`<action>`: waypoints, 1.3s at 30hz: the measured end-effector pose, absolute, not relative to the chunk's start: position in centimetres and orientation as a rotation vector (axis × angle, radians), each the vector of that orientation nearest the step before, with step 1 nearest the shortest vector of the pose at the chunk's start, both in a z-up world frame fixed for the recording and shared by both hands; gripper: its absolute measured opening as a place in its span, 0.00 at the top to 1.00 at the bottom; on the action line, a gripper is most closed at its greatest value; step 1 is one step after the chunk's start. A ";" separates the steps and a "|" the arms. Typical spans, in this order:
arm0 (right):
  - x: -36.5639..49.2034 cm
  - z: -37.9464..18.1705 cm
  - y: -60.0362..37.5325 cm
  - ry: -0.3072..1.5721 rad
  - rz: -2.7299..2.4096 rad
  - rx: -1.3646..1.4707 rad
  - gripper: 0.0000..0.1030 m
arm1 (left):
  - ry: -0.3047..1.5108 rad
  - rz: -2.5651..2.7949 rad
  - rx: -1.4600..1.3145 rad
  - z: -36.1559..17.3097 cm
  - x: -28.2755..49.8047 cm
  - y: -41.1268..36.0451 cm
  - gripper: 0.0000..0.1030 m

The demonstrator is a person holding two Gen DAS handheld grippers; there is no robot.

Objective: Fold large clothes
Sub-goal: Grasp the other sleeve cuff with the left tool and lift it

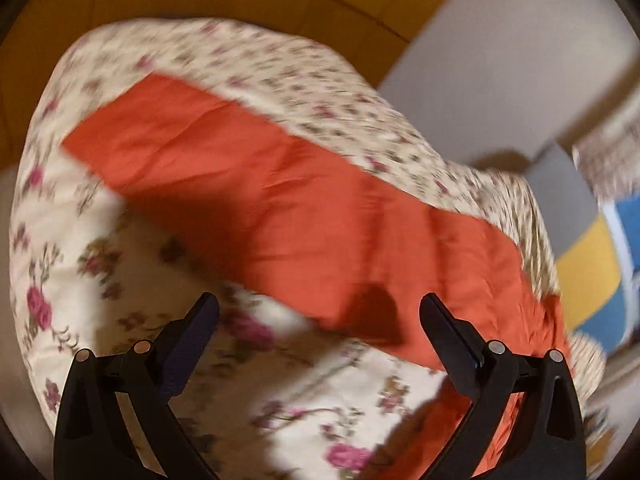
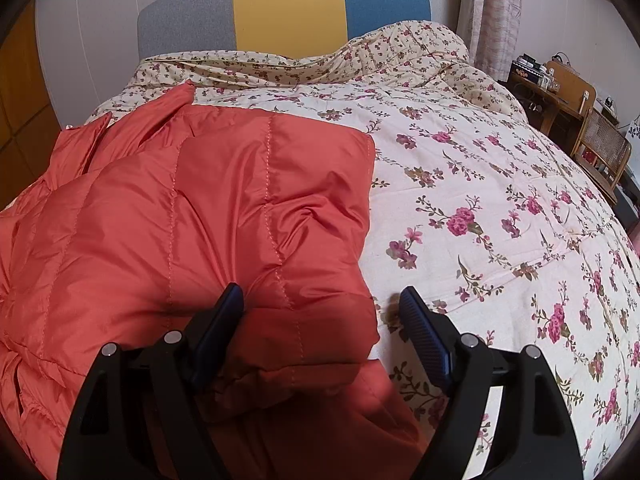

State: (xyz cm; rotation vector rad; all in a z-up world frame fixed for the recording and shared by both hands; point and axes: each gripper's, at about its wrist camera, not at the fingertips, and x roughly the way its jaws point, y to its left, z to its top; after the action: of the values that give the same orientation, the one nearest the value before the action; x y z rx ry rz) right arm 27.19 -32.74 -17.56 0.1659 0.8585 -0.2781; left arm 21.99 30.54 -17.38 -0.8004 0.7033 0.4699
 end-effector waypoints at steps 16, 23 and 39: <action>27.2 -17.5 -32.7 0.859 -0.280 0.166 0.22 | 0.552 0.575 -1.037 -17.9 23.0 36.0 0.07; 27.2 -17.5 -32.8 0.859 -0.280 0.167 0.22 | 0.578 0.640 -1.053 -18.3 24.6 36.8 0.58; 27.2 -17.5 -32.8 0.859 -0.281 0.166 0.21 | 0.372 0.582 -0.546 -9.5 24.9 27.9 0.89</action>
State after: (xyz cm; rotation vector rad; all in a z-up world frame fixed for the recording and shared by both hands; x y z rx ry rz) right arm 27.17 -32.76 -17.51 0.1664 0.8593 -0.2813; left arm 24.88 27.93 -9.48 -0.5463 0.3718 0.5818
